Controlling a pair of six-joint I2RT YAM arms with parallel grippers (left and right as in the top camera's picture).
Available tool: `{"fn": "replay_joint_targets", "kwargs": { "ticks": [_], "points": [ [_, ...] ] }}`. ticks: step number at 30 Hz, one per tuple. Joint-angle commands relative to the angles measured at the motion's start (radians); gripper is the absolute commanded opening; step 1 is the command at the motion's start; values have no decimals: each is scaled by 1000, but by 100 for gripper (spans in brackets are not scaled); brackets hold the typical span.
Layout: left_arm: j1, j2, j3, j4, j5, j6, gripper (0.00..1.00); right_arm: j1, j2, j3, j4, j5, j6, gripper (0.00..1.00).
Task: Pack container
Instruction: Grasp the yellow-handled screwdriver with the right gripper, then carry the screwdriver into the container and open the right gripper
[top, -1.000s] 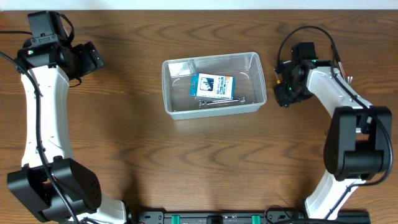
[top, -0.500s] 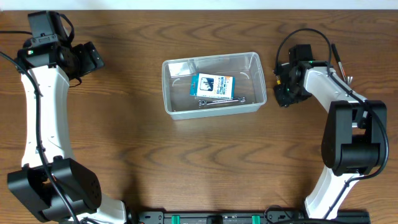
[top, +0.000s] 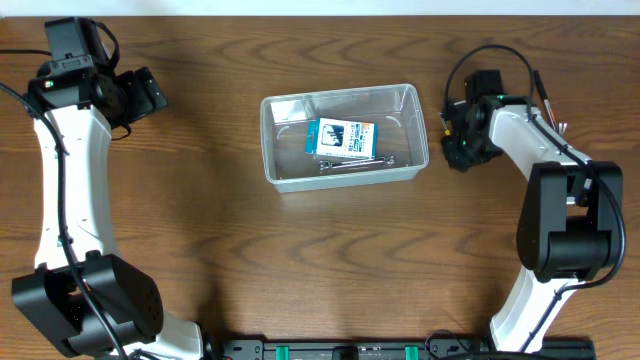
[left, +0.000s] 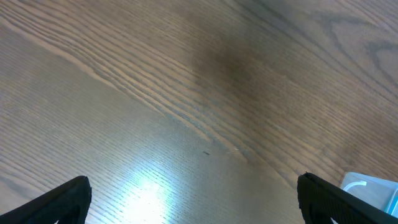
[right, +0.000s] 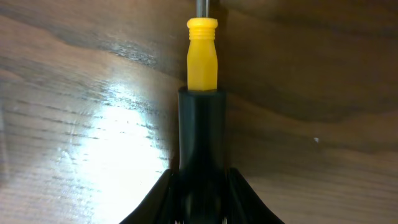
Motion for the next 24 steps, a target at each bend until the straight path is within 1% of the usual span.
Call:
{"fn": "replay_joint_targets", "kwargs": {
  "ticks": [1,4,7,10,13,16,19,24],
  "points": [
    [3,5,5,-3,-8,-10,98,-1,-24,113,-16,9,4,1],
    [3,5,5,-3,-8,-10,98,5,-48,235,-80,7,4,1],
    [3,5,5,-3,-8,-10,98,27,-55,411,-193,-2,-21,1],
    [3,5,5,-3,-8,-10,98,66,-55,548,-292,-46,-110,1],
    [3,5,5,-3,-8,-10,98,119,-55,652,-375,-98,-234,1],
    [3,5,5,-3,-8,-10,98,179,-55,712,-440,-178,-362,1],
    [3,5,5,-3,-8,-10,98,244,-55,721,-478,-274,-492,1],
    [3,5,5,-3,-8,-10,98,335,-37,697,-510,-277,-657,1]
  ]
}}
